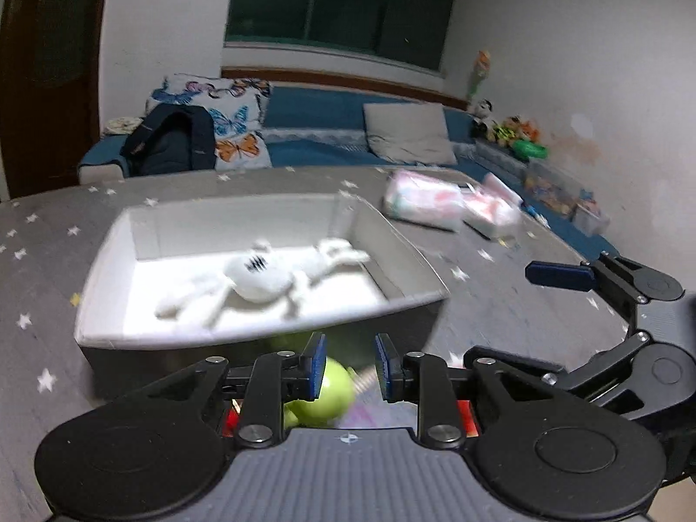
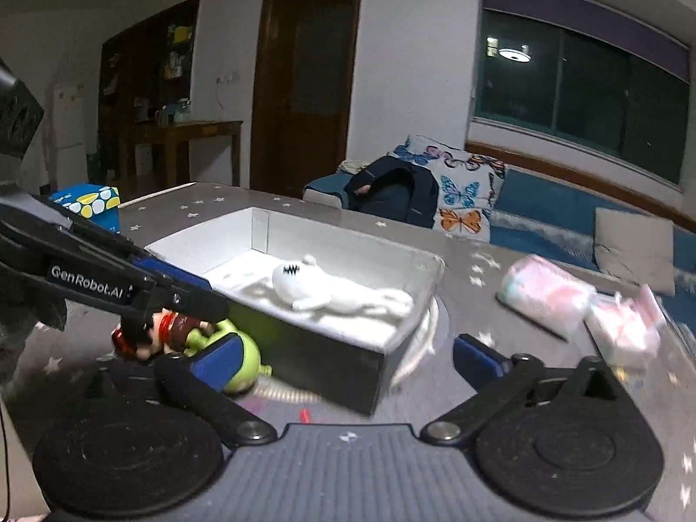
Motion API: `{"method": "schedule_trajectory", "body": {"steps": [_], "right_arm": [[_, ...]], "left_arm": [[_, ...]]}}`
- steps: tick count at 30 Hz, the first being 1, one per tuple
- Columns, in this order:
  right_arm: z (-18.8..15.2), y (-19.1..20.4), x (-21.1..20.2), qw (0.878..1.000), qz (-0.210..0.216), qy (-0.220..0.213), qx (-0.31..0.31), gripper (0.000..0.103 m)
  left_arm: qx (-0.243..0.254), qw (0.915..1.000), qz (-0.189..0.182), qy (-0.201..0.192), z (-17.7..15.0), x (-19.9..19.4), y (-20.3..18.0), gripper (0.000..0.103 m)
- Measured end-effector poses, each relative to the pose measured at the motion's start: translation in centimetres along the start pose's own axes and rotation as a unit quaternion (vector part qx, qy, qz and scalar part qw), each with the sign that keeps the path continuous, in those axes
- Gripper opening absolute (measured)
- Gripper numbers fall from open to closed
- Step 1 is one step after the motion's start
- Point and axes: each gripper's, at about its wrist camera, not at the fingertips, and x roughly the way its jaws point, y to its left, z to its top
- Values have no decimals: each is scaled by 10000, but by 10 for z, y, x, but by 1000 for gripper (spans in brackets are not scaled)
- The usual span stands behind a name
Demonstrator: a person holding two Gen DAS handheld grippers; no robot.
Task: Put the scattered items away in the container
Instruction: 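Move the left gripper down to the tan peanut-shaped toy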
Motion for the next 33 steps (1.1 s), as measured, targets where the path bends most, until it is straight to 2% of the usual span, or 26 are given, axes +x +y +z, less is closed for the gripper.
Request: {"method": "schedule_trajectory", "body": {"steps": [4,7,16,22,29,33], "right_arm": [[-18,2,-19,9998,-81,-137,156,103],[-28,1,-26,9991,103,-154,376,103],[-55,6,-15,9946,239,221,986,103],[-74,6,-2,9912,223,704,1103,103],[-86,8,5,9871,306,903,1284,103],[-89,9,5,9877,316,863,1265,103]], "left_arm": [[21,9999,-92,88,-14,-2,-7,27],[-2,9998,-145,133,-21,-2,-9,27],[-60,9993,-282,240,-36,-8,-12,27],[-113,9987,-342,357,-44,-7,-12,27],[-144,9982,-409,414,-48,-6,-13,27],[-148,9979,-447,448,-50,-5,-13,27]]}}
